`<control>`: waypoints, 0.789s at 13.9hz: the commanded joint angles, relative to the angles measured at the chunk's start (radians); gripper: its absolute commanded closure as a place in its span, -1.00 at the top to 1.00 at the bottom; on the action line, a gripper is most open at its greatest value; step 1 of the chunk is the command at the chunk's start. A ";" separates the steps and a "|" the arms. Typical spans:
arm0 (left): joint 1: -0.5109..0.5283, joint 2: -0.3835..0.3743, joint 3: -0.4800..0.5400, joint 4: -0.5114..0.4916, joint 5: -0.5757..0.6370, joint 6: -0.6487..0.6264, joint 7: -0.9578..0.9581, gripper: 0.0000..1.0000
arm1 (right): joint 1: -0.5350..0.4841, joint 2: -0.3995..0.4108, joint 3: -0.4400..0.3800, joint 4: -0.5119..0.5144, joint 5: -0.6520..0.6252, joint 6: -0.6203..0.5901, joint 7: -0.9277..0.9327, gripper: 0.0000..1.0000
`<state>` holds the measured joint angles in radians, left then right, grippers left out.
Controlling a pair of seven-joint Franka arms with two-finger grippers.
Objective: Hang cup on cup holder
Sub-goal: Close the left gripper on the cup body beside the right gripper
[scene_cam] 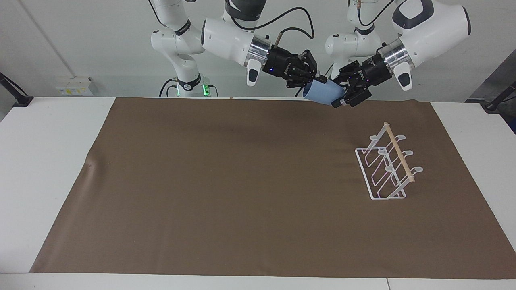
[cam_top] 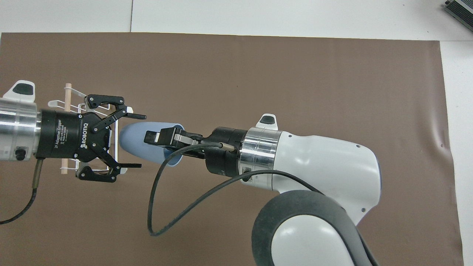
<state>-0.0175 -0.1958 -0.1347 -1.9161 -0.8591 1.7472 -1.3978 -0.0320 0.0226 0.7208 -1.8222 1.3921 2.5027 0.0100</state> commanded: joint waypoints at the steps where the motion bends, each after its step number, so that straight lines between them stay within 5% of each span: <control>1: -0.013 -0.034 0.009 -0.026 0.002 0.025 -0.021 1.00 | -0.019 -0.006 0.016 0.004 0.010 0.004 0.015 -1.00; 2: -0.013 -0.036 0.009 -0.026 0.002 0.022 -0.026 0.88 | -0.019 -0.004 0.016 0.004 0.010 0.004 0.015 -1.00; 4: -0.013 -0.037 0.009 -0.023 0.002 0.017 -0.026 -0.50 | -0.019 -0.006 0.016 0.004 0.010 0.004 0.015 -1.00; 5: -0.013 -0.042 0.009 -0.023 0.002 0.014 -0.023 -1.00 | -0.019 -0.006 0.016 0.003 0.010 0.004 0.015 -1.00; 11: -0.002 -0.042 0.010 -0.026 0.002 0.014 -0.026 -1.00 | -0.017 -0.006 0.016 0.003 0.010 0.004 0.018 -1.00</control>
<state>-0.0185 -0.2083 -0.1307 -1.9161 -0.8578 1.7588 -1.4006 -0.0325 0.0226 0.7216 -1.8220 1.3921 2.4994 0.0102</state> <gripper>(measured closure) 0.260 0.956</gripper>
